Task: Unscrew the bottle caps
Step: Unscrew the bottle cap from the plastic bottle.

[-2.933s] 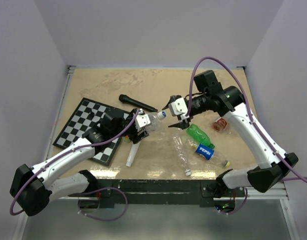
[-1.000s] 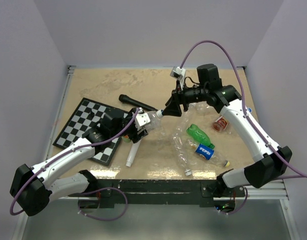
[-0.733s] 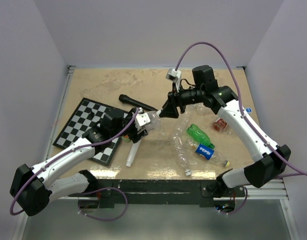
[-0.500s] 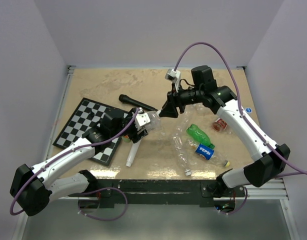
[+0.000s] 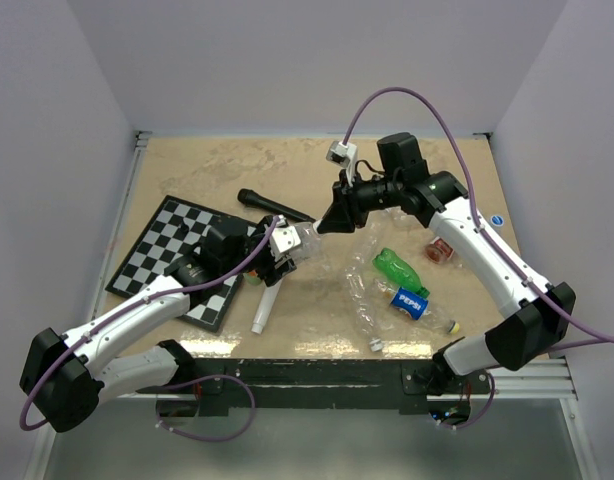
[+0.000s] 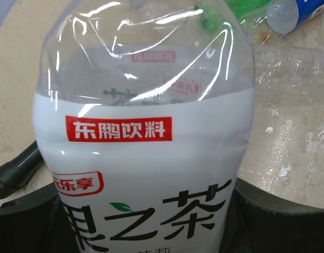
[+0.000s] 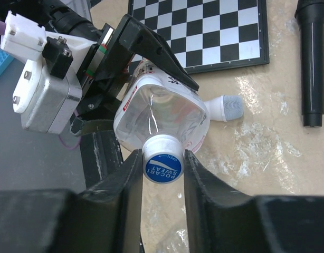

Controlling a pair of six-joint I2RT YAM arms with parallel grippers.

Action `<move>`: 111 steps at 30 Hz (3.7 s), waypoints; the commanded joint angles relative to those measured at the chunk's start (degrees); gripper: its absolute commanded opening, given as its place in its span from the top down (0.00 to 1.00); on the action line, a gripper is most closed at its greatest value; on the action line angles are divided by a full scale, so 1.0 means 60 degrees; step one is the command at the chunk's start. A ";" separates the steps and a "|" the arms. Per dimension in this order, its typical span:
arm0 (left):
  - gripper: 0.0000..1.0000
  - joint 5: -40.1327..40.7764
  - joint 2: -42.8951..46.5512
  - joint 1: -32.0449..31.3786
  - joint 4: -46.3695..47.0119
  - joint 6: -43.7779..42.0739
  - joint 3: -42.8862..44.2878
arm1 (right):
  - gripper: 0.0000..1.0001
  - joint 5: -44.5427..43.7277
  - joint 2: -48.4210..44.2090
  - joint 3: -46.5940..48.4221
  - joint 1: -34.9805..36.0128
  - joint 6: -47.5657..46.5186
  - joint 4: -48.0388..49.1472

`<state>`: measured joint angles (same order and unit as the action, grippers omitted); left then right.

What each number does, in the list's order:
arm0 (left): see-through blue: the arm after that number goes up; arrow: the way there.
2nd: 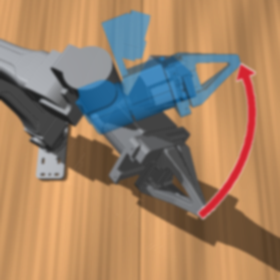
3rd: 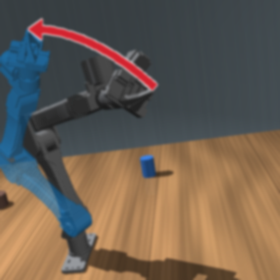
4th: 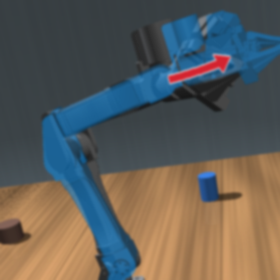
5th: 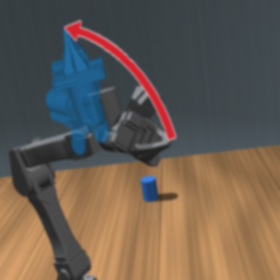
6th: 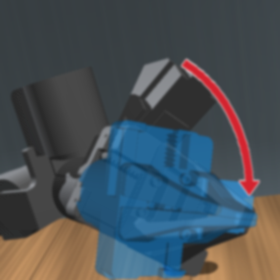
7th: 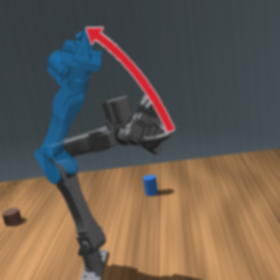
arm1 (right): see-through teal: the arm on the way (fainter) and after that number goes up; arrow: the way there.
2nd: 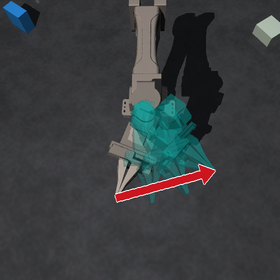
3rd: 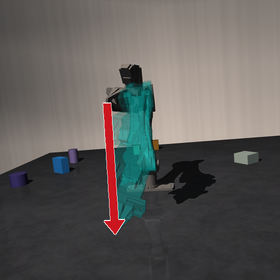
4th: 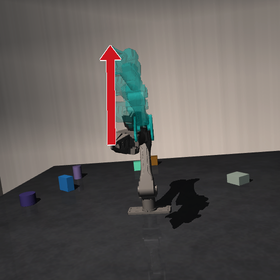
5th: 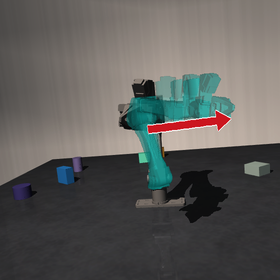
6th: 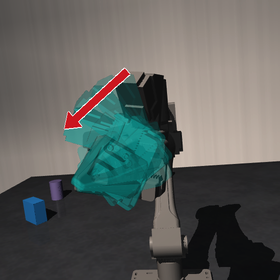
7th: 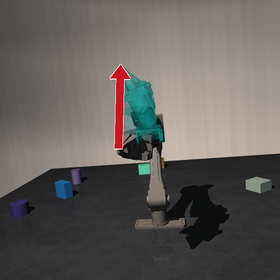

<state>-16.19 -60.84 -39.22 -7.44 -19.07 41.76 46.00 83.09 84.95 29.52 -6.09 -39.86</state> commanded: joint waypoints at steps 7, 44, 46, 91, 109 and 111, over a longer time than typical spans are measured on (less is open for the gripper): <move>1.00 0.0046 0.0076 0.0033 0.0259 0.0073 0.0160 | 1.00 0.0566 -0.0225 0.0080 0.0090 -0.0815 -0.0329; 1.00 -0.0247 0.0164 0.0018 0.0274 0.0029 0.0159 | 1.00 0.1548 -0.0708 0.0769 0.0105 -1.4660 -0.4959; 1.00 -0.0232 0.0164 0.0018 0.0259 0.0029 0.0145 | 0.99 0.1635 -0.0738 0.0769 0.0105 -1.4470 -0.4915; 1.00 -0.0144 0.0164 0.0018 0.0288 0.0029 0.0145 | 0.16 0.1782 -0.2657 -0.0814 -0.1199 -0.4276 -0.1296; 1.00 -0.0086 0.0164 0.0018 0.0288 0.0102 0.0174 | 0.16 0.1373 -0.2482 -0.0872 -0.1170 -0.1330 -0.0286; 1.00 -0.0086 0.0150 0.0018 0.0288 0.0102 0.0160 | 0.16 0.1168 -0.2321 -0.0770 -0.1170 -0.1140 -0.0301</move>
<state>-17.12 -60.75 -39.27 -7.40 -19.05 41.76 54.85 67.66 79.05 22.48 -17.23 -43.48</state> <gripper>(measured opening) 0.752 0.846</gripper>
